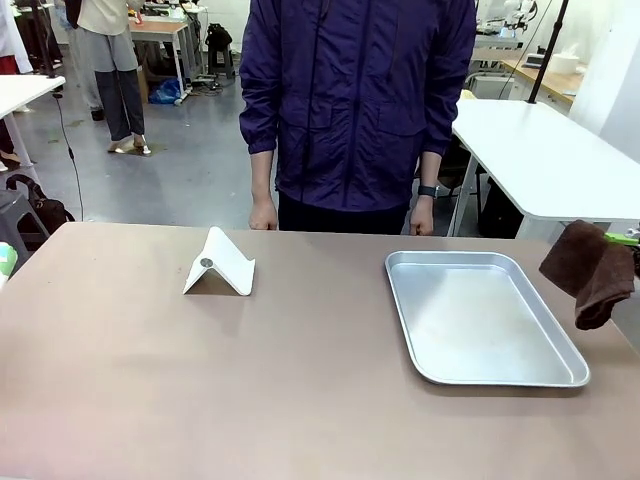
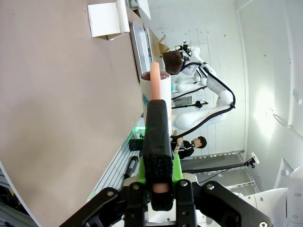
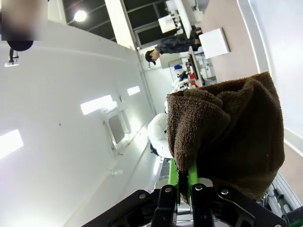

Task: Clean the surface of the table.
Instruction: Return the Lint Roller and towel to their original positions.

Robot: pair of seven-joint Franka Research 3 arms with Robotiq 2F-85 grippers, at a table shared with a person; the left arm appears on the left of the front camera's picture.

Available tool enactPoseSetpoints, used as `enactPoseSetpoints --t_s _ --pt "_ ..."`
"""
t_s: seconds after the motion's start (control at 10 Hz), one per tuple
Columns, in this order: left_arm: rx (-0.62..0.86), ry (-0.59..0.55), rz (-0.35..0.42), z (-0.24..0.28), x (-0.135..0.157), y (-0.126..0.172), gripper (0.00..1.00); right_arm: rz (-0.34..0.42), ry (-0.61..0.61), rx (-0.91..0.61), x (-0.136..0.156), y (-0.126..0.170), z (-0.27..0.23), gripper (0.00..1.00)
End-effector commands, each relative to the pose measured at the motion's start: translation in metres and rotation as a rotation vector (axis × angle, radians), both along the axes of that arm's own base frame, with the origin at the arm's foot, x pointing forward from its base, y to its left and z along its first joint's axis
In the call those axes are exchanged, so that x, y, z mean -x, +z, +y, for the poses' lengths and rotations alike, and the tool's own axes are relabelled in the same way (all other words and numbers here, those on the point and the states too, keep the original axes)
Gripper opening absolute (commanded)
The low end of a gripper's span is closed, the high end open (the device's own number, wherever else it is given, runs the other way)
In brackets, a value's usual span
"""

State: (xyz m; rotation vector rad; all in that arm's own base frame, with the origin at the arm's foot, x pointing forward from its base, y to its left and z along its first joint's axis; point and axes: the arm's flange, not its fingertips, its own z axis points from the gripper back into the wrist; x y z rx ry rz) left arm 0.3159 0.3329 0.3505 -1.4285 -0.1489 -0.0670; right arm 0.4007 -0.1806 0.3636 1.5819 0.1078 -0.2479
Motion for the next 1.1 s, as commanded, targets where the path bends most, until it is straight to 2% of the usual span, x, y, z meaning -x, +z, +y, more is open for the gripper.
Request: enactPoseSetpoints --t_s 0.0,0.6,0.7,0.8,1.0 --pt "0.007 0.017 -0.001 -0.004 0.002 0.004 0.22 0.005 0.014 0.003 0.0 0.009 0.0 0.08" --pt "0.007 0.017 -0.001 -0.004 0.002 0.004 0.22 0.005 0.014 0.003 0.0 0.009 0.0 0.08" --pt "0.0 0.0 0.0 0.0 0.0 0.0 0.22 0.0 0.0 0.0 0.0 0.0 0.0 0.08" --pt "0.013 0.006 -0.002 -0.011 -0.007 0.019 0.22 -0.02 -0.005 0.01 -0.005 0.008 0.014 0.08" --pt "-0.09 -0.057 0.024 -0.056 -0.03 0.077 0.22 -0.057 0.062 0.078 -0.011 0.037 0.061 0.08"
